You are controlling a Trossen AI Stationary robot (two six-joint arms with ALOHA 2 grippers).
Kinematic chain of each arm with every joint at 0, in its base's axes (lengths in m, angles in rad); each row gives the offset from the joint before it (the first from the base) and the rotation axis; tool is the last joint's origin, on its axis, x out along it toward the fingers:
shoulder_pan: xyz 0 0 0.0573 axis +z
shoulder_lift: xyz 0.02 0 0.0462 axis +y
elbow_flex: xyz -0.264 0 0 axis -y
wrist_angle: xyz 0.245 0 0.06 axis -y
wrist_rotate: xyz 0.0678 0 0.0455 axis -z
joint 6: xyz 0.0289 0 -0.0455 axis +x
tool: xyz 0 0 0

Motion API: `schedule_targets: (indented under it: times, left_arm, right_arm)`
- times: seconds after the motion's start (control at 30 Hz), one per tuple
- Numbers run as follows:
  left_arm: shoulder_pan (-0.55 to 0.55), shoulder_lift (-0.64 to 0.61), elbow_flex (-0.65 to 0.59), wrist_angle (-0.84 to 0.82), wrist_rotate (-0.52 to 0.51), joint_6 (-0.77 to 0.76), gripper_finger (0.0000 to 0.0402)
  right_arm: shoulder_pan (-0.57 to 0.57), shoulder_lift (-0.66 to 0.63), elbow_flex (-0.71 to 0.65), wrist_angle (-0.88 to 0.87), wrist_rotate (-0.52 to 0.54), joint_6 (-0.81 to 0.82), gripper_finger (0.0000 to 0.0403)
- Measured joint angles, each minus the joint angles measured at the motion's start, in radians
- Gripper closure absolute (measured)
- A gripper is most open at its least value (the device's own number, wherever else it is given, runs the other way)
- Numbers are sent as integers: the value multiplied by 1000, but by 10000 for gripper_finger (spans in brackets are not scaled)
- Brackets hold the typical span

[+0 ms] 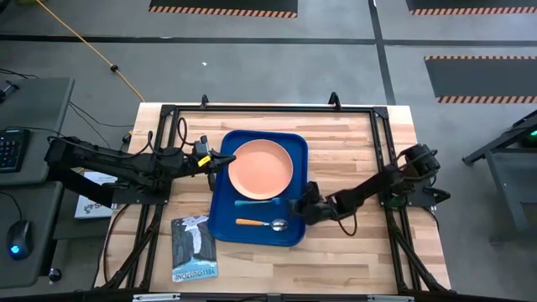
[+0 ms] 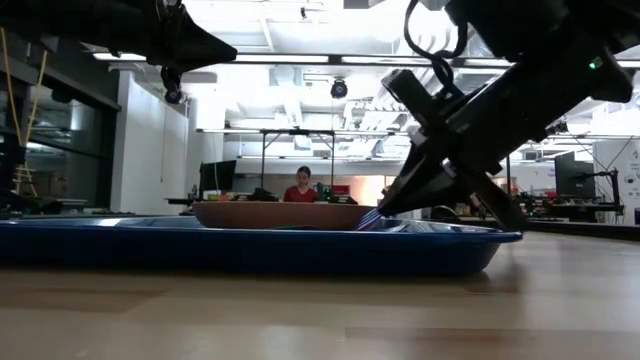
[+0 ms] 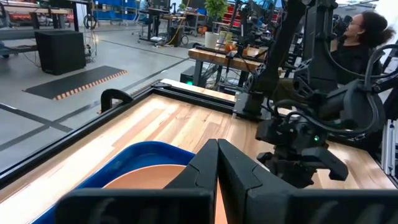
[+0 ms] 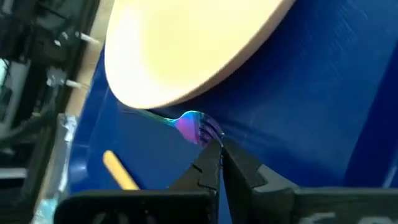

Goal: Pick and place plate/cup/fork/spoon on tray
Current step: Put the purple fork on the blue serving tray

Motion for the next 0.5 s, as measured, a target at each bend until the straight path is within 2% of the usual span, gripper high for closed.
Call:
schedule_targets:
  times: [0.23, 0.5]
  left_arm:
    - [0, 0, 0, 0, 0, 0, 401]
    - [0, 0, 0, 1, 0, 1, 401]
  right_arm:
    - [45, 0, 0, -34, 7, 140, 403]
    - [52, 0, 0, -24, 0, 158, 403]
